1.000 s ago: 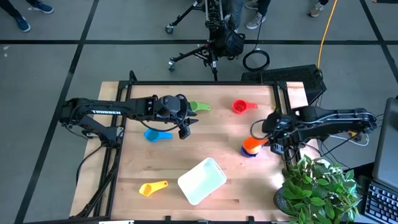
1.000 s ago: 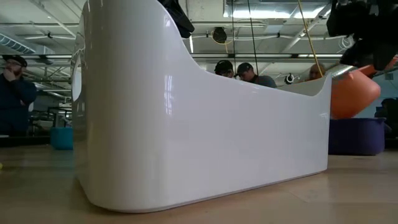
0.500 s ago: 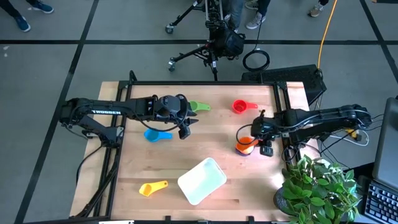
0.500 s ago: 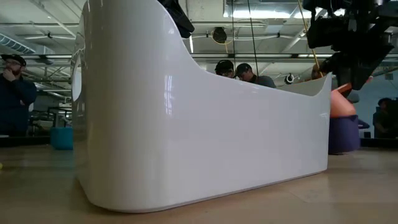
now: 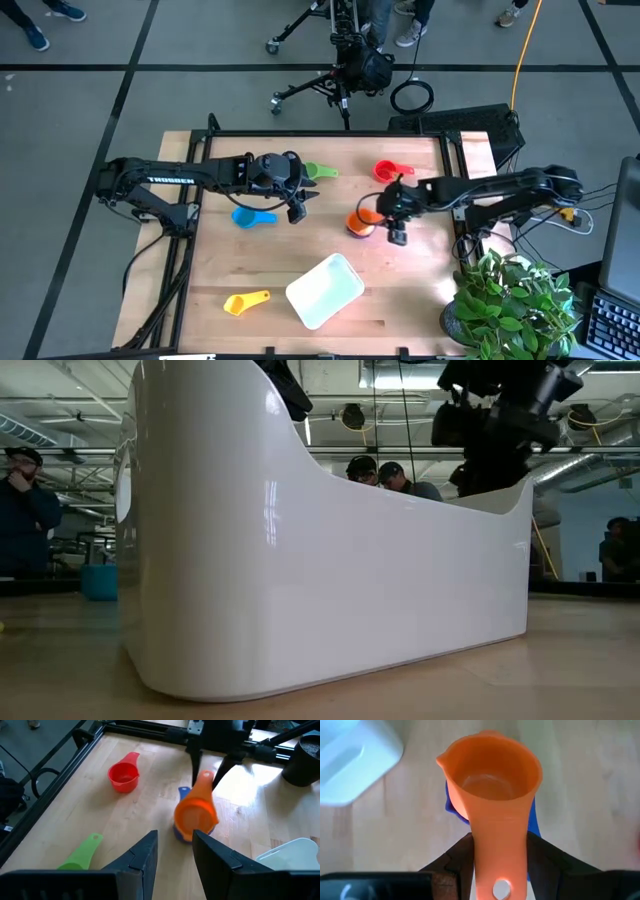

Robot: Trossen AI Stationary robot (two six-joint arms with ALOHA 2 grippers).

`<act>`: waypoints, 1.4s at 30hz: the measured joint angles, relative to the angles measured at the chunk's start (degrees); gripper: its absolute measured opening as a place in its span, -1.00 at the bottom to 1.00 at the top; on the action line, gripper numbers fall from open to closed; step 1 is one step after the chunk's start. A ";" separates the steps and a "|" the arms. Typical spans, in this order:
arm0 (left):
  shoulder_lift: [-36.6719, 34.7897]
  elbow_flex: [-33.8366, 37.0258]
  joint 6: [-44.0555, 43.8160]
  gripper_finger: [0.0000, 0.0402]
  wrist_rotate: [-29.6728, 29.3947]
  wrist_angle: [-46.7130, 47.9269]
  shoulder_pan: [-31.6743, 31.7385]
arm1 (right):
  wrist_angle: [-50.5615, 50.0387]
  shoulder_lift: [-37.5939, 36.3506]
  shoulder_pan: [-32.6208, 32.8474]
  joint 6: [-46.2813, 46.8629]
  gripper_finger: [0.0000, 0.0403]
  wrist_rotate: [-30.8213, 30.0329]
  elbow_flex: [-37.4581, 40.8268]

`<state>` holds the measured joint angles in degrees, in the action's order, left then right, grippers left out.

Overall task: Nest measuring cups in basket
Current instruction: Stack the orange measuring cup on top of the violet measuring cup, then stack the red measuring cup on top of the orange measuring cup

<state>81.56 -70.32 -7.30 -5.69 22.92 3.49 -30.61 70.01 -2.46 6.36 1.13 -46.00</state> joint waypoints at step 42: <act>0.00 -0.02 4.65 -0.38 1.70 0.82 0.01 | -3.45 -3.13 -31.85 -28.19 0.23 -0.91 0.09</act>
<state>81.56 -70.35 -2.65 -3.99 23.74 3.50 -34.06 66.88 -34.31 -21.82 0.22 -45.91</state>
